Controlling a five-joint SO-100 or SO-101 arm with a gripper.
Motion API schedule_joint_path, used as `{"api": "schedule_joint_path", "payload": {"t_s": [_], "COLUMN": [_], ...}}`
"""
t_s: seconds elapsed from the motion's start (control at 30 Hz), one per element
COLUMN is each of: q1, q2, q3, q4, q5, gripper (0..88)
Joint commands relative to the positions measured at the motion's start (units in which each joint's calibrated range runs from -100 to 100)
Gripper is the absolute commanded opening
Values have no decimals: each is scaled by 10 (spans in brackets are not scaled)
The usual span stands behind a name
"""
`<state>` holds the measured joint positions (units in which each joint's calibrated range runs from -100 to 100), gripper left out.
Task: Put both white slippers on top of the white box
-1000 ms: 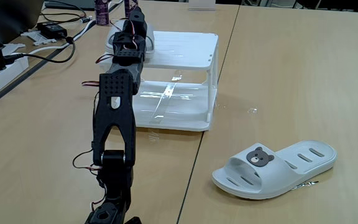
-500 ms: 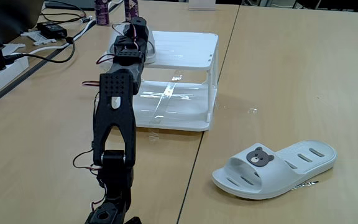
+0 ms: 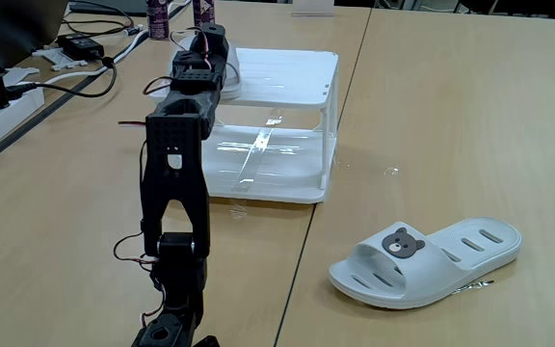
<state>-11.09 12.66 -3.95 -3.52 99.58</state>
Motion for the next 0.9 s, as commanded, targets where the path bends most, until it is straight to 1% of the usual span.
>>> {"api": "schedule_joint_path", "payload": {"t_s": [0.0, 0.27, 0.33, 0.5, 0.53, 0.6, 0.67, 0.77, 0.87], "q1": [3, 7, 48, 217, 246, 284, 286, 280, 244], "q2": [-117, -292, -352, -471, -488, -529, -578, -669, -787], "q3": [38, 164, 205, 340, 378, 472, 554, 680, 806], "q4": [1, 1, 0, -3, -4, -6, -7, -8, -8], "q5": [4, 4, 4, 4, 4, 4, 4, 4, 4], "gripper": [377, 372, 371, 362, 325, 151, 9, 8, 8]}}
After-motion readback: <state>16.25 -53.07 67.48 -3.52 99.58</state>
